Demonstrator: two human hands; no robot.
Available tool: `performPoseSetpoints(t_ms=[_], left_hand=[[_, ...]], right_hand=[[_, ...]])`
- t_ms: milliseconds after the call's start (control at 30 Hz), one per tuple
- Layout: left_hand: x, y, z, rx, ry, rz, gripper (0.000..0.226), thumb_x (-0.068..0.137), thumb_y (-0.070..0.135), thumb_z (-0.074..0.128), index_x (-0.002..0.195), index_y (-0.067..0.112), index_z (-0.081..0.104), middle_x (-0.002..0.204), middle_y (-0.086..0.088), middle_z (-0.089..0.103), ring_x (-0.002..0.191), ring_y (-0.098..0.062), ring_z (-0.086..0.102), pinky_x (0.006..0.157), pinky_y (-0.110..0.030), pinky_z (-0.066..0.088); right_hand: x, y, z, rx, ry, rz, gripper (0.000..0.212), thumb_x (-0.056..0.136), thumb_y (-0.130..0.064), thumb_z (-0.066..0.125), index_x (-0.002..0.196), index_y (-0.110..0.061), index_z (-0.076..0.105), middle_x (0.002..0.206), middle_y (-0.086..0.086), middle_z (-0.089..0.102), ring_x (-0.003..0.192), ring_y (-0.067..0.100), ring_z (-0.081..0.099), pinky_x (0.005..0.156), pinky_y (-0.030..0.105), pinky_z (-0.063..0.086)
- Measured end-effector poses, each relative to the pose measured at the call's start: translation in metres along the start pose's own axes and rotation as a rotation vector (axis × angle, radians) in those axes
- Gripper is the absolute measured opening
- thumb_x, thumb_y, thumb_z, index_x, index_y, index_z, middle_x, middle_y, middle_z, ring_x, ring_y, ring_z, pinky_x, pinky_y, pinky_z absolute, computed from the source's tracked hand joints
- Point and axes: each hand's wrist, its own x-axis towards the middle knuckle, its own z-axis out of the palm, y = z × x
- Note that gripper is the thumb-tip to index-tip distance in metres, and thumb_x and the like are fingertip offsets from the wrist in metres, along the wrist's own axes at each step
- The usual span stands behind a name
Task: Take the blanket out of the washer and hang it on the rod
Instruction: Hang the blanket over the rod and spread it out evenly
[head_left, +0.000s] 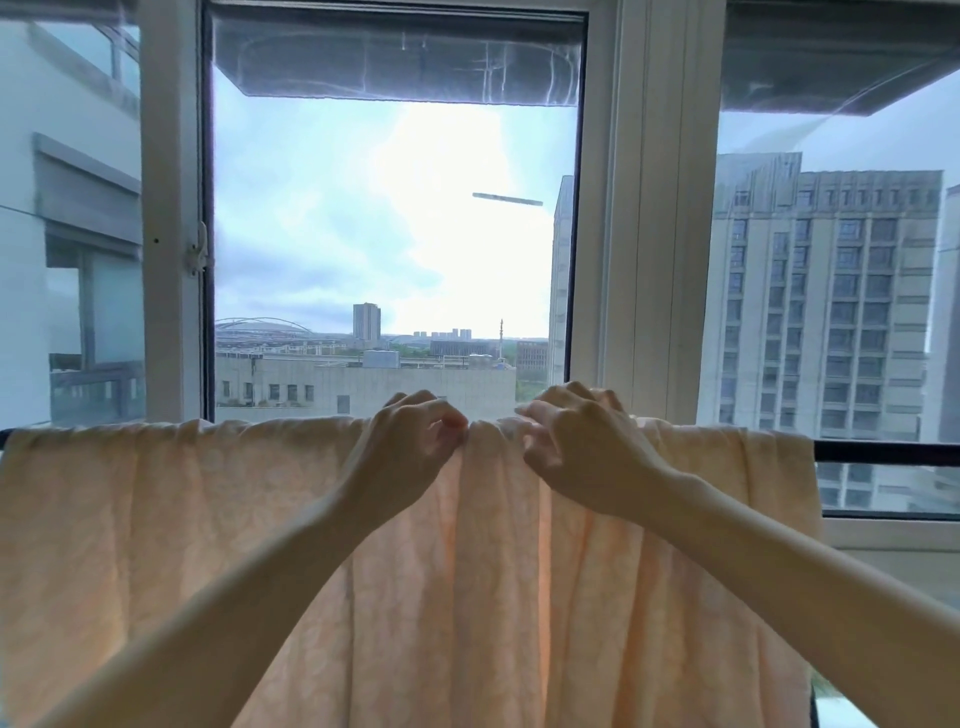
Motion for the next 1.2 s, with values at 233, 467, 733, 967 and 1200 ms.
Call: performPoseSetpoints(t_ms=[233, 467, 733, 967, 1200], left_hand=[[0.002, -0.007, -0.003, -0.016, 0.009, -0.004, 0.003, 0.085, 0.017, 0.071, 0.086, 0.019, 0.073, 0.081, 0.013, 0.061, 0.075, 0.003, 0.055, 0.069, -0.018, 0.049], [0.002, -0.007, -0.005, -0.038, 0.067, -0.069, 0.006, 0.089, 0.006, 0.064, 0.084, 0.009, 0.066, 0.079, 0.011, 0.056, 0.071, 0.004, 0.053, 0.065, -0.005, 0.042], [0.003, -0.001, -0.004, -0.047, 0.09, -0.136, 0.005, 0.091, 0.004, 0.06, 0.089, 0.007, 0.063, 0.084, 0.005, 0.057, 0.075, 0.002, 0.052, 0.068, -0.001, 0.04], [0.005, 0.013, 0.007, 0.033, 0.069, -0.15, 0.005, 0.091, 0.008, 0.062, 0.09, 0.009, 0.067, 0.088, 0.002, 0.062, 0.076, -0.005, 0.054, 0.065, -0.008, 0.038], [0.003, 0.037, 0.019, 0.146, 0.12, -0.153, 0.007, 0.092, 0.015, 0.061, 0.09, 0.013, 0.067, 0.094, 0.002, 0.066, 0.089, -0.016, 0.059, 0.078, -0.035, 0.051]], right_hand=[[0.005, 0.003, 0.009, 0.222, -0.014, -0.01, 0.021, 0.092, -0.033, 0.059, 0.102, -0.018, 0.07, 0.091, -0.007, 0.068, 0.079, 0.005, 0.063, 0.076, 0.024, 0.055], [-0.012, 0.03, -0.005, 0.229, 0.068, 0.141, 0.019, 0.098, -0.015, 0.048, 0.089, -0.013, 0.065, 0.083, -0.005, 0.063, 0.072, 0.007, 0.059, 0.071, 0.023, 0.052], [-0.041, 0.079, -0.018, 0.162, 0.074, 0.214, 0.017, 0.095, -0.003, 0.049, 0.092, -0.016, 0.059, 0.088, -0.003, 0.062, 0.077, 0.01, 0.057, 0.069, 0.014, 0.043], [-0.054, 0.091, -0.029, 0.155, 0.091, 0.176, 0.015, 0.098, -0.021, 0.049, 0.09, -0.019, 0.061, 0.083, -0.007, 0.062, 0.074, 0.007, 0.059, 0.071, 0.031, 0.053], [-0.058, 0.102, -0.032, 0.21, 0.084, 0.238, 0.014, 0.098, -0.02, 0.047, 0.092, -0.018, 0.06, 0.08, -0.006, 0.062, 0.071, 0.003, 0.057, 0.063, 0.014, 0.045]])
